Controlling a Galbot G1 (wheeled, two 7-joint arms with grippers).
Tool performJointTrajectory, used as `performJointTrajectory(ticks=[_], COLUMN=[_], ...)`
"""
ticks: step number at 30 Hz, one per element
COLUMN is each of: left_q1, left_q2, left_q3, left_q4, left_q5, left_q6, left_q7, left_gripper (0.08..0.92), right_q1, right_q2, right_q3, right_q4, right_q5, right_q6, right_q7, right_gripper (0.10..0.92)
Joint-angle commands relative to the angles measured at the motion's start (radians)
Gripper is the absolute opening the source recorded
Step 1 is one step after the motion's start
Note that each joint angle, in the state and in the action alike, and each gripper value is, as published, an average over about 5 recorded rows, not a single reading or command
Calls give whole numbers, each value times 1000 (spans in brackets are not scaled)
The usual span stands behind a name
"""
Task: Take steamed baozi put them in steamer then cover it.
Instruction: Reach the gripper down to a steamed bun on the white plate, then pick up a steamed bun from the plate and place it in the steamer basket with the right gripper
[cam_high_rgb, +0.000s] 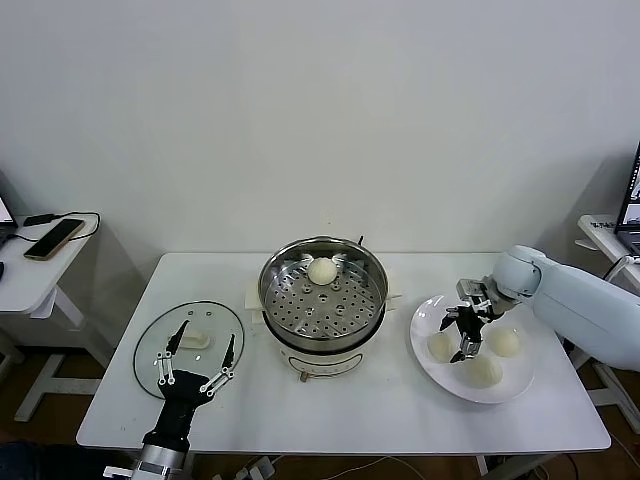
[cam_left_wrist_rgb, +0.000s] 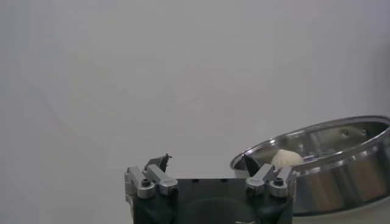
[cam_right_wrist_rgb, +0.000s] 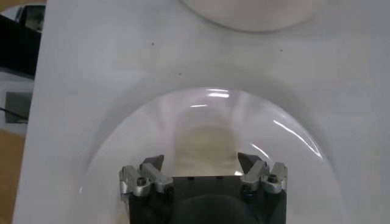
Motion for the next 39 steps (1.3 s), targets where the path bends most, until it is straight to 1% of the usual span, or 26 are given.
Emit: performJointTrajectory(ticks=[1, 6, 13, 19, 22, 25, 28, 32, 39], left_q1=[0, 0, -3, -10, -14, -16, -18, -21, -20], left_q2=[0, 0, 1, 4, 8, 11, 13, 13, 12], left_q3=[-1, -1, -1, 3, 6, 10, 12, 18, 21], left_q4=[0, -1, -2, -3, -4, -6, -8, -10, -14], left_q5=[-1, -1, -2, -3, -3, -4, -4, -4, -4], left_q6=[1, 2, 2, 6, 6, 6, 6, 7, 7], left_q7=[-1, -1, -1, -1, -1, -1, -1, -1, -2], left_gripper=[823, 823, 823, 823, 823, 823, 823, 823, 823], right_q1=[-31, -26, 37, 204, 339, 514, 658, 751, 765], right_q2=[8, 18, 5, -8, 9, 58, 126, 238, 444], right_q3=[10, 11, -22, -64, -119, -211, -304, -383, -446], right_q4=[-12, -21, 0, 38, 57, 72, 83, 86, 45], right_q5=[-10, -12, -11, -5, 17, 77, 166, 288, 413], right_q6=[-5, -2, -5, -9, -9, -18, -40, -85, -139], right_q7=[31, 37, 6, -100, -182, -262, -295, -279, -195], right_gripper=[823, 812, 678, 607, 596, 594, 596, 602, 611])
